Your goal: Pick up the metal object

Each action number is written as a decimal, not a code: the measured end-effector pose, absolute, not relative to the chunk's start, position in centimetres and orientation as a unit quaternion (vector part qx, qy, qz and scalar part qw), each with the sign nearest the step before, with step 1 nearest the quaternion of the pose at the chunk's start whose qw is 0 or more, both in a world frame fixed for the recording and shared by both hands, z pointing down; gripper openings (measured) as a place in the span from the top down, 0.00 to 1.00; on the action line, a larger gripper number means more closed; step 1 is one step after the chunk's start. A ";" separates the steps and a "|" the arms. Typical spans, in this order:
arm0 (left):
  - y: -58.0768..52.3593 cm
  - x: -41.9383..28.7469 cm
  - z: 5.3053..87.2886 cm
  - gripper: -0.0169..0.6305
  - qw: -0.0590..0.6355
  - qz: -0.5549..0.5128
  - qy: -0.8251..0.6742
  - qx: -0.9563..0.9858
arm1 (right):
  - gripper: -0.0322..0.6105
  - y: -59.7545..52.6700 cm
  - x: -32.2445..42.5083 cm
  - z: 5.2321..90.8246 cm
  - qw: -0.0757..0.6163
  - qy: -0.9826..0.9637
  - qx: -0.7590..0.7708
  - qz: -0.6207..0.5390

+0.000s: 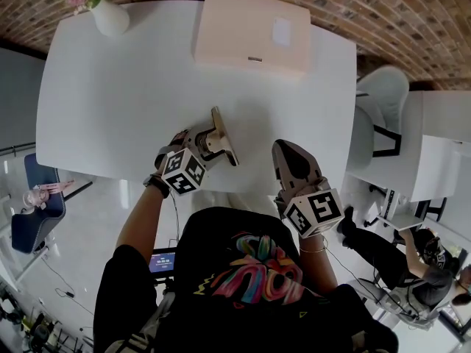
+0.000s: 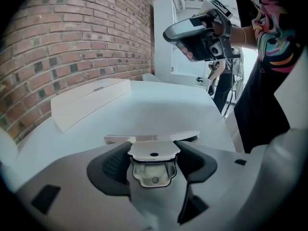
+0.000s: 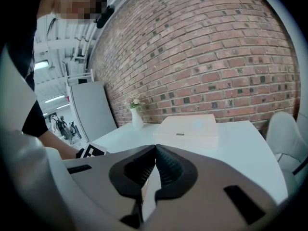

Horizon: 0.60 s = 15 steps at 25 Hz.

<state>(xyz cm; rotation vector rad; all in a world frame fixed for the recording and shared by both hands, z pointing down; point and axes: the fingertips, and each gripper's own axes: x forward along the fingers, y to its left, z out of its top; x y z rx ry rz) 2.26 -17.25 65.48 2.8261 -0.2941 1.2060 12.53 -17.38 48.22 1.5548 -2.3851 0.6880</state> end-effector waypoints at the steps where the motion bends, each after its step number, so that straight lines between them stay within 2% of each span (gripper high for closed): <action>1: -17.3 2.3 65.5 0.52 0.029 0.390 -0.096 0.915 | 0.92 -17.5 12.5 48.2 0.106 -0.810 0.527 0.233; 15: -17.6 1.9 64.7 0.52 0.040 0.377 -0.124 0.917 | 0.92 -17.9 12.3 48.2 0.108 -0.817 0.517 0.232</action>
